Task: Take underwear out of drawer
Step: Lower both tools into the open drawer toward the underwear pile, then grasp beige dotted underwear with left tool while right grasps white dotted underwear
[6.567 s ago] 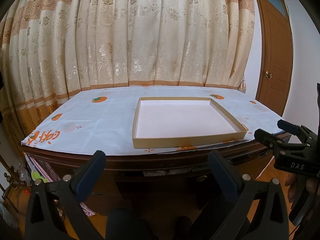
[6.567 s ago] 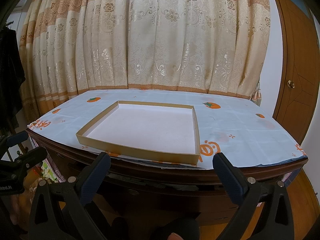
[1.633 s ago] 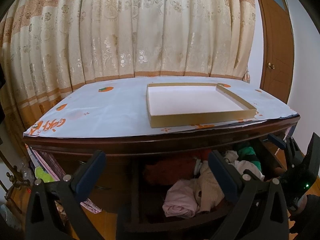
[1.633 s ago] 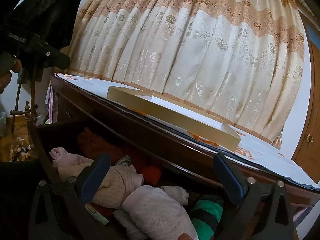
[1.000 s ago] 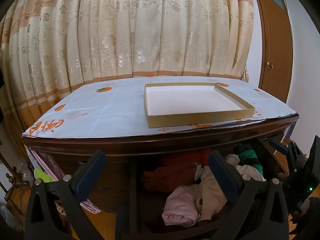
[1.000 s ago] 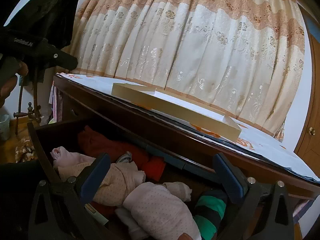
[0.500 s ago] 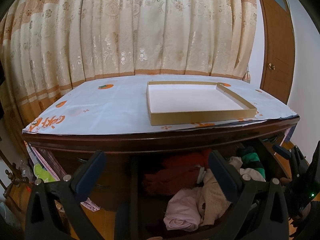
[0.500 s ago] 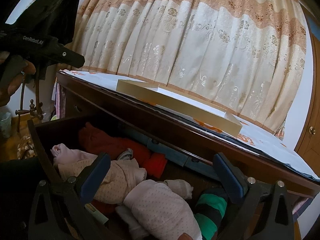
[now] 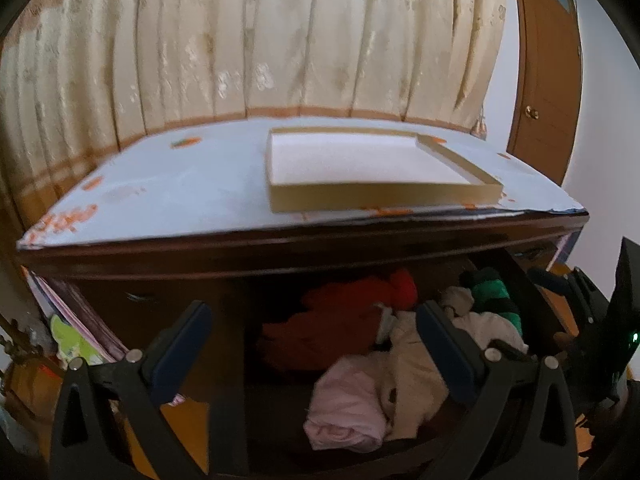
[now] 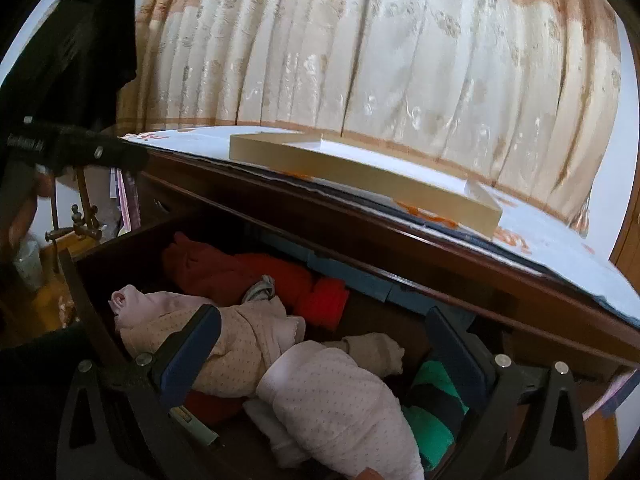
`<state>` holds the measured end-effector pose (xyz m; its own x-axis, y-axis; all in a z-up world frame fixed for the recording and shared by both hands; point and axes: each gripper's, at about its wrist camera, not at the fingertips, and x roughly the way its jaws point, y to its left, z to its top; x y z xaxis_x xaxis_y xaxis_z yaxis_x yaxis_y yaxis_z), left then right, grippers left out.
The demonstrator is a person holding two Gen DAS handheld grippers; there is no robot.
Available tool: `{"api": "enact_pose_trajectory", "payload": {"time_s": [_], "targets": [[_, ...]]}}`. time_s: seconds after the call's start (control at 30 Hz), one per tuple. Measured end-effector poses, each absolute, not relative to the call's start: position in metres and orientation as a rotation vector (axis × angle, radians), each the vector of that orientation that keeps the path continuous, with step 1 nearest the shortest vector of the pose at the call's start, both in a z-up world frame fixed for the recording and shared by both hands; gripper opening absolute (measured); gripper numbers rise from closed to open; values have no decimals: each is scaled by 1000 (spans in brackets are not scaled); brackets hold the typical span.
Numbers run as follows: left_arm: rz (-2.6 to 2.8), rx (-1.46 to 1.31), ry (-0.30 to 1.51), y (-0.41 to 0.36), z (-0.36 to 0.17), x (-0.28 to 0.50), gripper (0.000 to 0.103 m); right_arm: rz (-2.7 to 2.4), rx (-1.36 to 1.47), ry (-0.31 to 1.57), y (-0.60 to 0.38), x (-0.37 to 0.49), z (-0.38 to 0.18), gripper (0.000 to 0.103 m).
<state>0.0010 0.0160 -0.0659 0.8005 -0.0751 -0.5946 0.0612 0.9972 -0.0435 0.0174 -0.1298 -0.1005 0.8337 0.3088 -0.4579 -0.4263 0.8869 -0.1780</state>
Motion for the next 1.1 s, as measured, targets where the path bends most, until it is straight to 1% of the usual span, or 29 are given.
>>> {"api": "enact_pose_trajectory", "payload": {"time_s": [0.27, 0.4, 0.57, 0.7, 0.83, 1.0, 1.07, 1.1], "targets": [[-101, 27, 702, -2, -82, 11, 103, 391, -274, 494, -134, 25, -86, 103], [-146, 27, 758, -12, -92, 19, 103, 358, -241, 585, -147, 40, -86, 103], [-181, 57, 817, -24, -103, 27, 103, 338, -251, 736, -162, 59, -99, 103], [-227, 37, 879, -29, -110, 35, 103, 362, -247, 888, -167, 73, -113, 103], [-241, 61, 904, -37, -115, 38, 103, 371, -276, 933, -165, 77, -117, 103], [-263, 76, 937, -43, -122, 42, 97, 397, -263, 969, -163, 82, -117, 102], [-270, 89, 946, -46, -124, 43, 96, 397, -284, 982, -161, 82, -120, 100], [-275, 92, 952, -47, -125, 44, 95, 399, -292, 989, -161, 82, -120, 93]]}}
